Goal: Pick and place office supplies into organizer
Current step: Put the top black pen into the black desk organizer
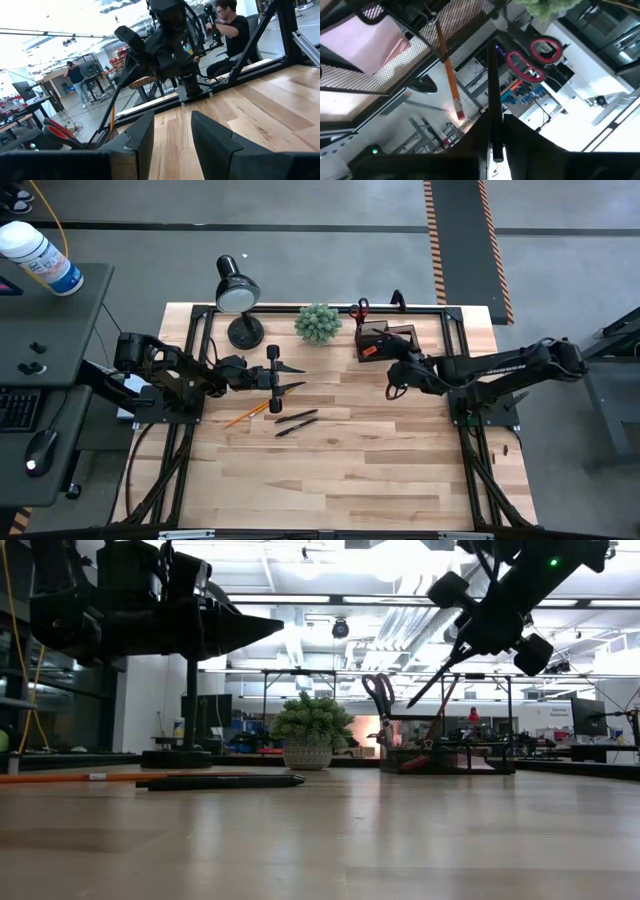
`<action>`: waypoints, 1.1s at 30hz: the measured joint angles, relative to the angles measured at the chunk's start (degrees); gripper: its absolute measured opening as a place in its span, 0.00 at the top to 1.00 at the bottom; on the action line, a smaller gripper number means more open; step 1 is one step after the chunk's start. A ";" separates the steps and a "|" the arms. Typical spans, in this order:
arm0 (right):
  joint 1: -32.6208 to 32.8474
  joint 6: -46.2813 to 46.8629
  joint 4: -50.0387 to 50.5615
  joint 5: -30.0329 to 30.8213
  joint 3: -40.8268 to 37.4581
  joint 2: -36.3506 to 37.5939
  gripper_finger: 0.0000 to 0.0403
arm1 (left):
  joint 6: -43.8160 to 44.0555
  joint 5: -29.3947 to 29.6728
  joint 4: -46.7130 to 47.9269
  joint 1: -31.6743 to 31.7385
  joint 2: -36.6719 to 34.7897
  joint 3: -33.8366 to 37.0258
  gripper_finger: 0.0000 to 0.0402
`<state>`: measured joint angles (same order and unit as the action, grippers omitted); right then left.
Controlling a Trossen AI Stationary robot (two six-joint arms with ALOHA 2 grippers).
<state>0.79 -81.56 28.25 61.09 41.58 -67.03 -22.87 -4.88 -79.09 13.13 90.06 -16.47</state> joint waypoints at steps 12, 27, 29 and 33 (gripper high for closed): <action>-3.86 -5.50 -0.16 -4.47 0.44 -0.15 0.92 | -0.01 0.02 0.00 0.00 0.00 0.00 0.71; -5.50 -7.49 7.79 -9.02 11.63 -6.93 0.93 | -0.02 0.02 0.10 0.02 0.00 0.00 0.71; -5.99 -7.41 9.68 -8.99 12.99 -9.14 0.93 | -0.02 0.02 0.16 0.02 0.00 0.00 0.71; -7.21 -7.15 10.23 -8.97 15.27 -13.04 0.92 | -0.02 0.02 0.20 0.02 0.00 0.00 0.71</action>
<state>-6.42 -88.72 38.48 52.12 56.85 -80.06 -22.90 -4.86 -78.89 13.15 90.06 -16.47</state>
